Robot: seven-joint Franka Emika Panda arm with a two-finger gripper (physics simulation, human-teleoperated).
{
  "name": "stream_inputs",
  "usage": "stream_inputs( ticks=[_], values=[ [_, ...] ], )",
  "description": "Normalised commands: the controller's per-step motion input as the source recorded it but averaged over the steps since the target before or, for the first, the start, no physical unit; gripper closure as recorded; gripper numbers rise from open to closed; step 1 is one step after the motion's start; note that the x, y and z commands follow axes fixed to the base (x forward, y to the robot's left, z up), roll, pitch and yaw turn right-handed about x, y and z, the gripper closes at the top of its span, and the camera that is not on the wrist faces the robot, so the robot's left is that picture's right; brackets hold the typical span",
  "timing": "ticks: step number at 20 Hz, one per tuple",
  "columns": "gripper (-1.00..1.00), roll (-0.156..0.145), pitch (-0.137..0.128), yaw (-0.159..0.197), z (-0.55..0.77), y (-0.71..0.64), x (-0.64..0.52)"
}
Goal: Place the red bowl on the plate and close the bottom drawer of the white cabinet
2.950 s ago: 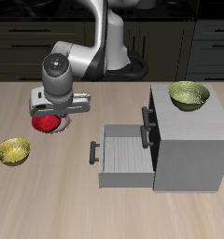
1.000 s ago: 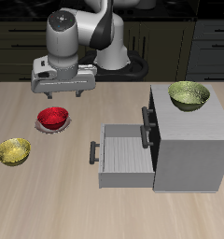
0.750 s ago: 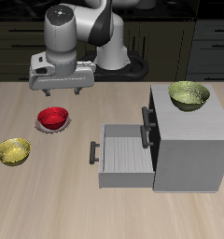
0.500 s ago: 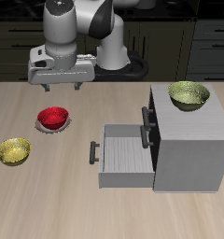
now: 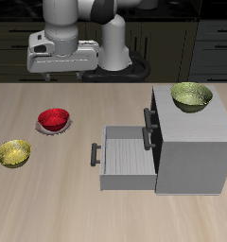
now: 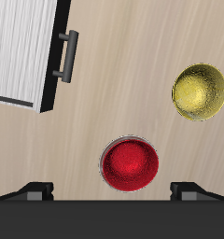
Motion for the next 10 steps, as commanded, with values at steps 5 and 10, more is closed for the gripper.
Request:
stream_inputs(
  ticks=[5, 10],
  values=[
    [-1.00, -0.008, -0.021, 0.073, 0.04, 0.01, 0.06],
    [-1.00, -0.014, 0.038, 0.186, -0.07, -0.02, 0.15]
  ],
)
